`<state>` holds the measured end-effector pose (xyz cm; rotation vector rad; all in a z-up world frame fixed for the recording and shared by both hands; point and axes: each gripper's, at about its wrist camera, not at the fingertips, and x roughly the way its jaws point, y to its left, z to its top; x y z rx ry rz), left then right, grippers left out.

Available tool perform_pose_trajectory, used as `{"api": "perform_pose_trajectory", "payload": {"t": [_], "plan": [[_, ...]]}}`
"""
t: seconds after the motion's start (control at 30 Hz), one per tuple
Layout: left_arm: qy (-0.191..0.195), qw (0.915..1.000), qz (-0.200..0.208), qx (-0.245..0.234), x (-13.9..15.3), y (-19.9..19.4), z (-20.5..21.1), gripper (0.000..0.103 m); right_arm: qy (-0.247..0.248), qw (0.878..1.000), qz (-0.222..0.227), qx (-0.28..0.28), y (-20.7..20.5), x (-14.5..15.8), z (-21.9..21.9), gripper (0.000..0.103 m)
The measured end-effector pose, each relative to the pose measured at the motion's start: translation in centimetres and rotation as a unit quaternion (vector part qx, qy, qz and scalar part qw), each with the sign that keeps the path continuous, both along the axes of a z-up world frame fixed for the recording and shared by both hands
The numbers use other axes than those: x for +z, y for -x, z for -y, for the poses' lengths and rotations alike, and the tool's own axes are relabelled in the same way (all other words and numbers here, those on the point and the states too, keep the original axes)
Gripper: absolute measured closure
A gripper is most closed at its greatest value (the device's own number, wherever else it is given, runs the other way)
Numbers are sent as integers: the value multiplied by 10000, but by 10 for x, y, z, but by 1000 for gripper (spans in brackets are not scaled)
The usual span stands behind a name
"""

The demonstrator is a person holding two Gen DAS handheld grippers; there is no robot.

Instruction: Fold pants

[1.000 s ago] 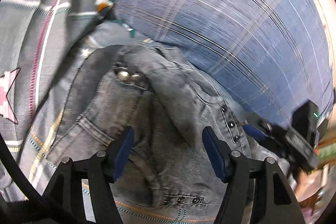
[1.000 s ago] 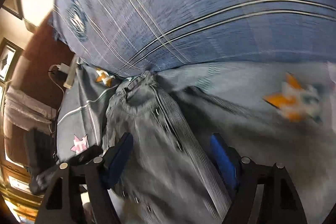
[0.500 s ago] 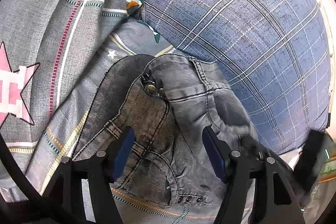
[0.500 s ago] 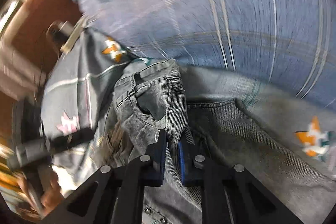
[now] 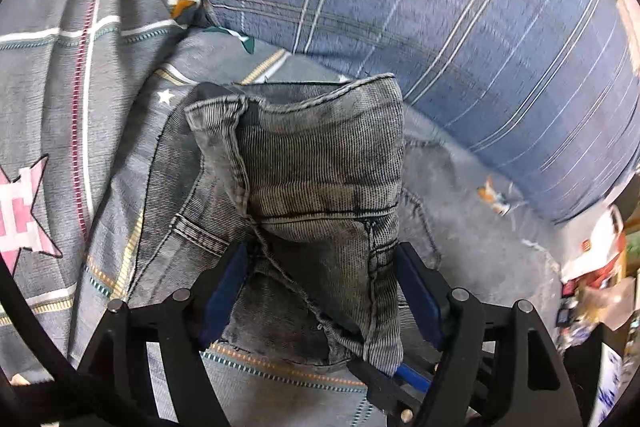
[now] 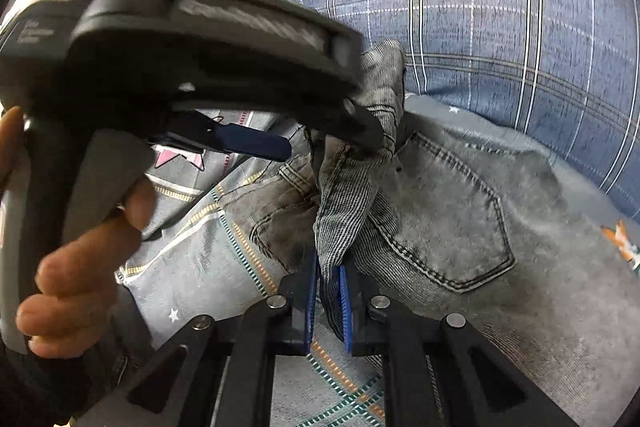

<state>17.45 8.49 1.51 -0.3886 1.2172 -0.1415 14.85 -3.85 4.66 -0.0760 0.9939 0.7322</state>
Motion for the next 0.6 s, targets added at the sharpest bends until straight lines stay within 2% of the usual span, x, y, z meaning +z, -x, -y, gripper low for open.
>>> {"api": "perform_pose_trajectory", "payload": {"t": [0.03,0.17,0.2,0.23,0.27,0.37,0.5,0.57,0.6], "plan": [[-112,9999,-40,-37,-5,-2,5,27,0,10000,18,33,1,-1,0,88],[-562,9984,-64,28,-20,-5,12,28,60,9999,108,99,3,-4,-2,88],[-437,9989,7,142,-20,-2,7,41,82,9999,114,81,3,-5,-2,88],[-254,9993,92,241,-18,2,3,58,87,9999,117,46,3,-5,-1,88],[-40,9993,122,355,-17,7,-3,60,77,9999,121,-7,3,-4,1,89],[451,9958,303,741,-20,43,-17,60,-207,9997,39,-91,4,4,10,88],[750,9909,227,1091,-31,75,-39,60,-660,9974,-276,-46,1,8,17,88],[853,9889,346,1169,-24,79,-48,49,-629,9971,-415,-59,-1,2,12,88],[840,9880,437,1217,-19,81,-51,34,-611,9970,-468,-73,-2,-1,9,88]]}}
